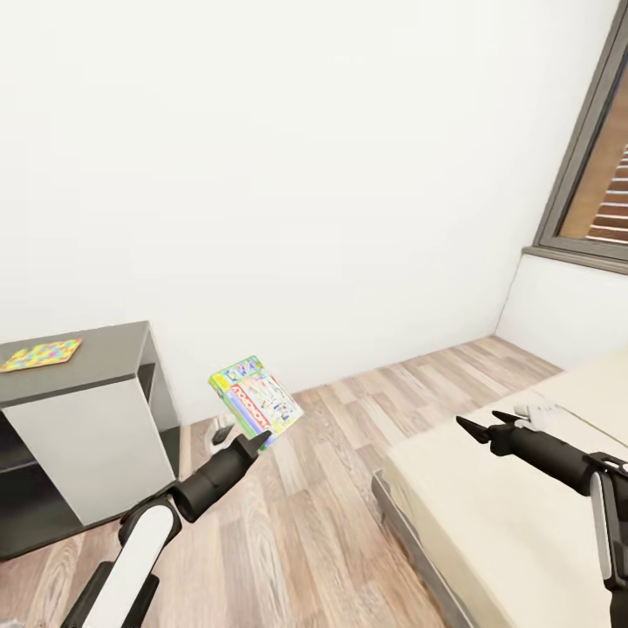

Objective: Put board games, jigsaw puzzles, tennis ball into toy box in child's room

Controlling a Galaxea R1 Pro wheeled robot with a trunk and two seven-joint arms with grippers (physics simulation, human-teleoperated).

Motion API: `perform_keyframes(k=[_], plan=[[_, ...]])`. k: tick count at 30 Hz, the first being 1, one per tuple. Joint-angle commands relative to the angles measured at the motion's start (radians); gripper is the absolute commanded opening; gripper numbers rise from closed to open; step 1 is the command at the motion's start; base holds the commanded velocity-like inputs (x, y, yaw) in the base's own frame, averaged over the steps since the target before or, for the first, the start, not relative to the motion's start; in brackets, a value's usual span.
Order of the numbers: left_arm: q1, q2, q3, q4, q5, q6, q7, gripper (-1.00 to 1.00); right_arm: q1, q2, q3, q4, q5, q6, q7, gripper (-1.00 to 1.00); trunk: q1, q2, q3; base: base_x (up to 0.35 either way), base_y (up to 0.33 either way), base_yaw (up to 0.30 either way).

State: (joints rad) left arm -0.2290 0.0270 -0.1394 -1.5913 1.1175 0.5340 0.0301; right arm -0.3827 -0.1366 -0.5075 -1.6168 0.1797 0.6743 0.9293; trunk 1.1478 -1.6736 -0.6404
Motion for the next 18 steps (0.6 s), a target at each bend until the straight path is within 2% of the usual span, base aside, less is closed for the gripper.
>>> perform_keyframes(k=[1, 18], plan=[[-0.002, 0.001, -0.001, 0.001, 0.007, 0.003, 0.004, -1.00, -0.001, 0.000, -0.002, -0.001, 0.009, 0.004, 0.009, 1.00, -0.004, 0.007, 0.002, 0.000, 0.000, 0.298], [0.004, 0.001, 0.000, -0.012, 0.007, 0.002, -0.007, -1.00, 0.001, 0.000, -0.002, -0.001, 0.009, 0.004, 0.012, 1.00, -0.069, 0.126, 0.056, 0.000, 0.000, 0.298]])
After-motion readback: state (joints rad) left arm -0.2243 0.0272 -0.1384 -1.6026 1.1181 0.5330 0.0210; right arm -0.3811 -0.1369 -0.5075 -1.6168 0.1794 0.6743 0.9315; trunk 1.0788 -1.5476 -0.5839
